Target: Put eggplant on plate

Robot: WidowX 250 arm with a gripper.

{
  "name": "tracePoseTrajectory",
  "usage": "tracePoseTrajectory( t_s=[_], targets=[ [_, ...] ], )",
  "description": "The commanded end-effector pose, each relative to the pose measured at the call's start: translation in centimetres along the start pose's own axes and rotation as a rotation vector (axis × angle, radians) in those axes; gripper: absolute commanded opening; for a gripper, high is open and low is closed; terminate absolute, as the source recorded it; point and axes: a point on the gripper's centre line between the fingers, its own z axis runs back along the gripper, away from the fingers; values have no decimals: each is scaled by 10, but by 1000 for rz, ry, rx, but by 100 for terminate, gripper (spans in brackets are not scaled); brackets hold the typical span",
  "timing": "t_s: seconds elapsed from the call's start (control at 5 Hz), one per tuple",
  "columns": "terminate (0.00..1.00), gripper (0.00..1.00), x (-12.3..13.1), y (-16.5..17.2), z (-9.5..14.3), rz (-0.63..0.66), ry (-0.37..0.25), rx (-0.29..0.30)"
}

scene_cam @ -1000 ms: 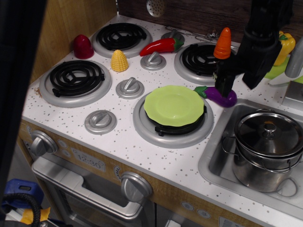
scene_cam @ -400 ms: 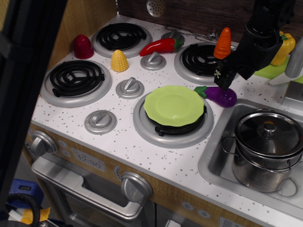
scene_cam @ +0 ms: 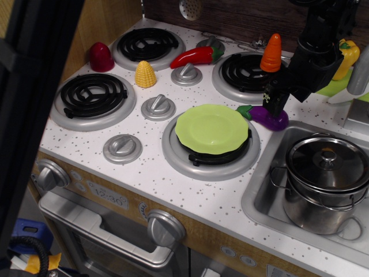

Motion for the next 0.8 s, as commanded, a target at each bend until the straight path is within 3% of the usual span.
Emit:
tracePoseTrajectory(
  t_s=[0.0,0.6],
  targets=[
    [0,100,-8,0,6,23,6,26],
    [0,100,-12,-5,-17,40,-4,58]
  ],
)
